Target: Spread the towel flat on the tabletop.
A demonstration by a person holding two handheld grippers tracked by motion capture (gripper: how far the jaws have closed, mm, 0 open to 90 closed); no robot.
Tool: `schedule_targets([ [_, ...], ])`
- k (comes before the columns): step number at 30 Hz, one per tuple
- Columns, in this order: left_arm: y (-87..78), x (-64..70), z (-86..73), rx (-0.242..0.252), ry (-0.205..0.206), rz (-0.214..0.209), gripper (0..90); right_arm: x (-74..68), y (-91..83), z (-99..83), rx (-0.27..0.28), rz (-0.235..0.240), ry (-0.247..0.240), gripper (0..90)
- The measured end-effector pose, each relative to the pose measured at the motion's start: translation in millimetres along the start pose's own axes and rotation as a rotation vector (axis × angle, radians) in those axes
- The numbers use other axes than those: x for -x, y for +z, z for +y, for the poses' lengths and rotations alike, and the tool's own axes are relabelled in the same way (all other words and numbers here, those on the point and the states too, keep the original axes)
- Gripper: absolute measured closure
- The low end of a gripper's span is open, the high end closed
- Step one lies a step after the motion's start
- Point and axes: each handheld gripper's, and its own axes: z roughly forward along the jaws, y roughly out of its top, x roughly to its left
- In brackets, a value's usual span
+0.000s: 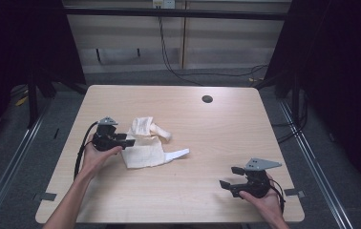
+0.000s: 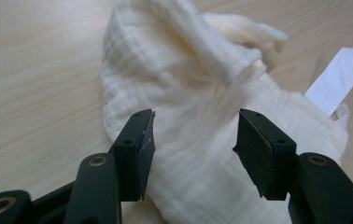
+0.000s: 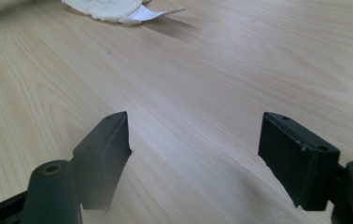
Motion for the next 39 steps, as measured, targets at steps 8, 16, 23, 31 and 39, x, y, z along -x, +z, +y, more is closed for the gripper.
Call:
schedule_targets([
  [8,16.0,2.9,-7.9,-0.084,0.035,-0.003,40.9,-1.5,2.1,0.3,-0.009,0.004,-0.007,23.8],
  [16,18.1,5.8,-11.1,-0.085,0.068,0.017,41.7,-3.6,1.9,0.5,-0.009,0.011,-0.017,23.9],
  [23,18.5,6.9,-12.5,-0.084,0.109,0.029,44.8,-4.0,3.0,0.3,-0.024,-0.011,-0.023,24.0],
  [31,18.1,16.6,-12.2,-0.106,0.151,0.094,59.4,-4.6,4.4,0.4,-0.035,-0.016,-0.031,24.3],
  [39,16.1,15.0,-14.2,-0.096,0.116,0.074,77.8,-5.0,5.0,0.3,-0.046,-0.003,-0.038,24.3],
])
